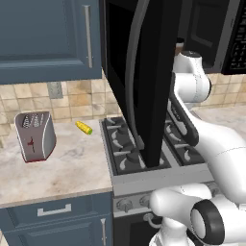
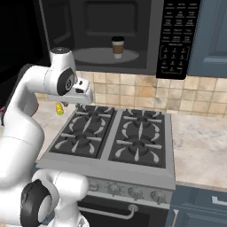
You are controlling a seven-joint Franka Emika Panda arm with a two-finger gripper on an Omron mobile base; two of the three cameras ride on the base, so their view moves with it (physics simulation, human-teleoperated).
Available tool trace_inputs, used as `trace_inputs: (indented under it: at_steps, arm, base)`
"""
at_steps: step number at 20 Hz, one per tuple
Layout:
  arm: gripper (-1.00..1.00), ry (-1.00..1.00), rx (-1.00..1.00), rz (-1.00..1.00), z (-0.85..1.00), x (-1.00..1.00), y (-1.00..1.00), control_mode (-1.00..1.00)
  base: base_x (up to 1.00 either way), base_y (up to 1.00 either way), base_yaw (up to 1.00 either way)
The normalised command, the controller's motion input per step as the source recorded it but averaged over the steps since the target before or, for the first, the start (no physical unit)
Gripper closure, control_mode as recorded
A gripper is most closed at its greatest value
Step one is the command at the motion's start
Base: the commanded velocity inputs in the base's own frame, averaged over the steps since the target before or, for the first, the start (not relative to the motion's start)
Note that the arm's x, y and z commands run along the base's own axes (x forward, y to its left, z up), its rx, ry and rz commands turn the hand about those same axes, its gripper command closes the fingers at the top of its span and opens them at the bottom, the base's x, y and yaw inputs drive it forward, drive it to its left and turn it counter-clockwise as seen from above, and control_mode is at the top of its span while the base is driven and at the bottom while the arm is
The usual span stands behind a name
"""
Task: Close the microwave door.
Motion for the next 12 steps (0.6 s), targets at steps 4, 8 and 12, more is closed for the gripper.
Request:
trace_inputs:
  at_steps: [4,8,12]
  arm:
    - [-1.00,-0.06,0.02,0.00,0.00,-0.29,0.00,-1.00]
    - [-1.00,-0.20,0.04,-0.04,0.35,-0.72,0.00,-1.00]
    - [-1.00,-0.23,0.00,-0.02,0.69,-0.68,-0.06,-1.00]
  base:
    - [0.00,0.00,0.00]
    - [0.00,0.00,0.00]
    - [0.00,0.00,0.00]
